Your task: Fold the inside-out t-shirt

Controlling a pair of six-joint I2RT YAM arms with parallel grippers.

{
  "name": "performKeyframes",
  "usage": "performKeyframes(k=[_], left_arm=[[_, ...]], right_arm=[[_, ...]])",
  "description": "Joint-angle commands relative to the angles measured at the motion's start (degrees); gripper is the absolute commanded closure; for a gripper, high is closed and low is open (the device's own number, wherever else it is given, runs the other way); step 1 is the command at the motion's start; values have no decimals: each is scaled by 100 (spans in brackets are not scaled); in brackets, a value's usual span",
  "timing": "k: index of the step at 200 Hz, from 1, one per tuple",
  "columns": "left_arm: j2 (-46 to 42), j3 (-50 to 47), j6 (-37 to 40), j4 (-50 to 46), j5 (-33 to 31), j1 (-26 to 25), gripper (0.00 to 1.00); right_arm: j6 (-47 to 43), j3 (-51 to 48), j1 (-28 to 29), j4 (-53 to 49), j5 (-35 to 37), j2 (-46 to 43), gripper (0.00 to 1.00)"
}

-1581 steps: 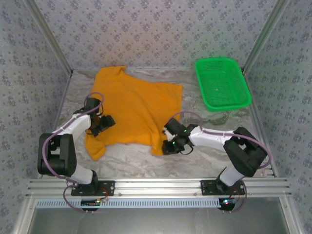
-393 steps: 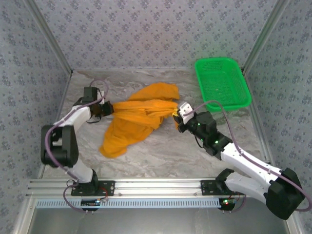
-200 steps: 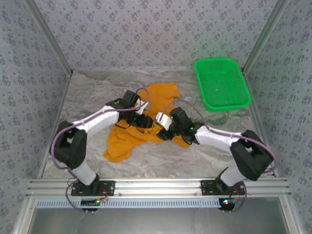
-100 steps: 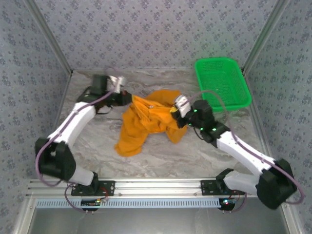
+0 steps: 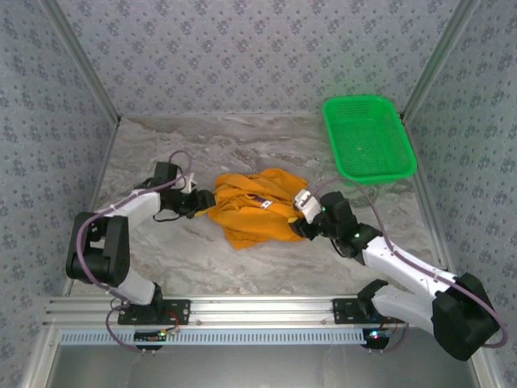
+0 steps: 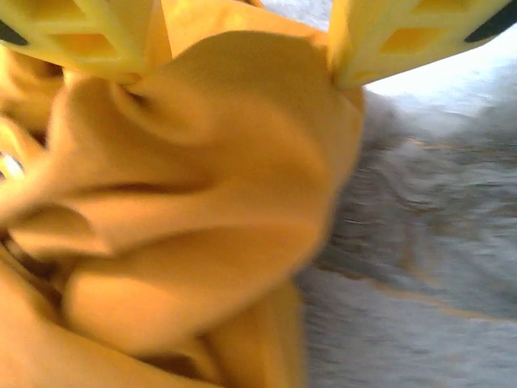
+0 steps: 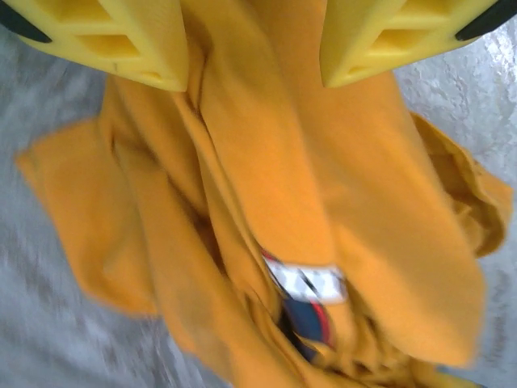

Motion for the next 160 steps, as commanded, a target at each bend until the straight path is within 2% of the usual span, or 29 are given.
performKeyframes(k=[1,15,34,50,64,84,97,112,119,129,137,160], left_arm=[[-443,953,808,-839,-428,-403,46],[-364,1250,1059,-961,-898,-758,45],[-137,1548,1408,-1037,-1486,-1199,45],[35,1653,1514,-923,-2031,-1406,44],[179,1731,1656,-846,-2189,-1520,44],[390,1882,1744,-941,-2644,-1670,43],[514,1889,1867,-897,-3013,-1794,41],[770,1898,1974,-811,-3306,-1849,42],[915,1935,2045,-799,-3355,-1850,51],[1066,2008,2184,-798,-3508,-1867,84],[1090,2011,2344,-721,-3612,-1868,100],[707,2267,2462,-859,-3496,-1625,100]], right_arm=[[-1548,861,72,-308,-668,308,52],[-1738,1236,237,-286,-700,827,52],[-1681,1406,375,316,-518,1527,50],[-1491,1499,336,734,-437,2080,48],[-1449,1651,324,813,-518,2485,48],[-1262,1707,347,1035,-284,2953,49],[-1096,1655,320,1241,-313,3057,58],[-950,1693,308,1238,-570,3005,81],[-993,1730,310,1136,-812,2944,86],[-1089,1773,303,1038,-1154,2810,90],[-1189,1799,292,971,-1334,2646,92],[-1690,1937,220,524,-1583,1946,94]])
